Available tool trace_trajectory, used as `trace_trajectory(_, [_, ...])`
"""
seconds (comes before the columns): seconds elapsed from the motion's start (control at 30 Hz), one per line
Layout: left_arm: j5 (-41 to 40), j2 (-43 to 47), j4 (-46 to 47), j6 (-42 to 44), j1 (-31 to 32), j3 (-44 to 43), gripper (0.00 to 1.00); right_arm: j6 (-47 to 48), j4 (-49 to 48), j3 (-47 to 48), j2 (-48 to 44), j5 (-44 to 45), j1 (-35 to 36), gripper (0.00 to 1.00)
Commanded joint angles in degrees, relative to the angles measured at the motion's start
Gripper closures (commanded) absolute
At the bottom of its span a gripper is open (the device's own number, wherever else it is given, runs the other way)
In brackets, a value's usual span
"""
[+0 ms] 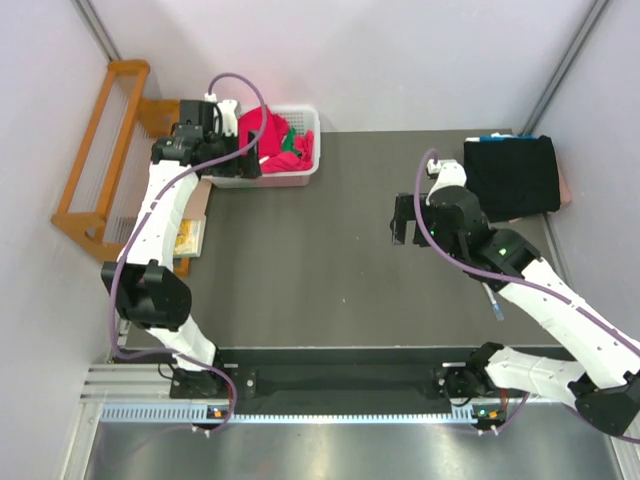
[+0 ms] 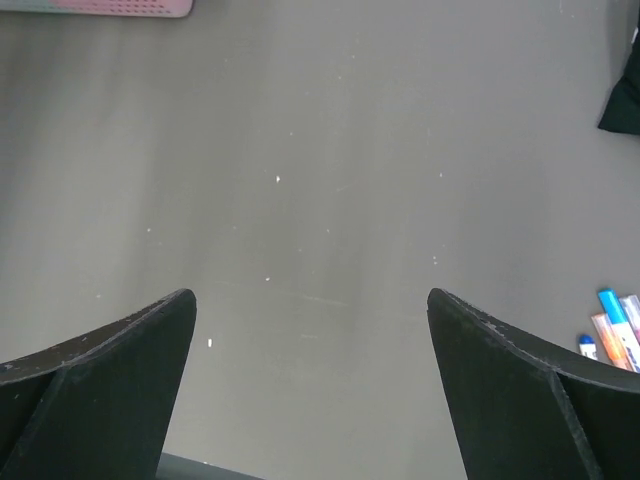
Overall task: Fold and stack the t-shirts
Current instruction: Grab the tshirt from the pile
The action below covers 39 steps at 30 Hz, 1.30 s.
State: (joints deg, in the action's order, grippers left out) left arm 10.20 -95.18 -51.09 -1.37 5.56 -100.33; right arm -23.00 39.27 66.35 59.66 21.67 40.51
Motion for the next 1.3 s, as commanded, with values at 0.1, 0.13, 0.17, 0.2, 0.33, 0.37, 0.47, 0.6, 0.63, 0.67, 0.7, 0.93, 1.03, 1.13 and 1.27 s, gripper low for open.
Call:
trace_trajectory(0.1, [-2.0, -7.3, -0.1, 2.3, 0.2, -13.4, 0.01, 0.9, -3.1, -2.1, -2.5, -2.0, 0.7, 0.00])
trace_trajectory(0.13, [-2.4, -8.3, -0.1, 2.5, 0.2, -14.7, 0.01, 0.9, -3.2, -2.3, -2.6, -2.1, 0.7, 0.00])
trace_trajectory(0.17, [-2.8, -10.2, 0.1, 2.9, 0.2, -15.8, 0.01, 0.9, -3.6, -2.7, -2.9, -2.5, 0.7, 0.00])
trace_trajectory(0.2, [-3.9, -11.2, 0.4, 3.2, 0.2, -18.4, 0.01, 1.1, -3.9, -3.0, -3.1, -2.8, 0.7, 0.00])
trace_trajectory(0.33, [-8.4, -18.4, 1.1, 4.7, 0.1, -27.4, 0.01, 1.4, -5.1, -3.7, -3.8, -3.7, 0.7, 0.00])
trace_trajectory(0.37, [-9.1, -22.5, 0.7, 4.8, -0.1, -29.8, 0.01, 1.4, -5.3, -3.9, -4.1, -3.8, 0.7, 0.00])
trace_trajectory(0.47, [-9.7, -30.8, -2.2, 5.0, -0.4, -39.9, 0.01, 1.7, -5.8, -4.6, -5.0, -4.1, 0.7, 0.00])
trace_trajectory(0.6, [-15.8, -36.4, -0.9, 3.4, -0.6, -44.5, 0.01, 2.2, -6.9, -6.0, -6.7, -4.7, 0.7, 0.00])
trace_trajectory(0.63, [-15.5, -37.1, -0.4, 3.3, -1.0, -44.9, 0.01, 2.3, -7.0, -6.3, -7.0, -4.9, 0.7, 0.00])
trace_trajectory(0.67, [-14.5, -38.4, -0.4, 3.5, -1.1, -45.1, 0.01, 2.4, -7.2, -6.8, -7.2, -5.1, 0.7, 0.00])
trace_trajectory(0.7, [-14.4, -39.0, -0.2, 3.5, -1.2, -45.1, 0.01, 2.6, -7.0, -6.9, -7.2, -5.1, 0.7, 0.00])
trace_trajectory(0.93, [-13.8, -40.0, 6.9, 4.0, -2.7, -38.6, 0.01, 1.9, -6.7, -8.8, -6.8, -7.0, 0.8, 0.00])
trace_trajectory(1.03, [-13.8, -41.5, 7.2, 4.4, -3.5, -38.5, 0.01, 1.7, -7.1, -9.2, -6.7, -8.8, 0.7, 0.00])
trace_trajectory(1.13, [-13.9, -42.4, 8.2, 4.8, -4.2, -38.1, 0.01, 1.6, -7.8, -9.7, -6.5, -10.2, 0.7, 0.00])
trace_trajectory(1.27, [-12.5, -42.7, 10.6, 4.8, -4.8, -37.9, 0.01, 1.4, -8.2, -9.7, -5.7, -11.6, 0.7, 0.00])
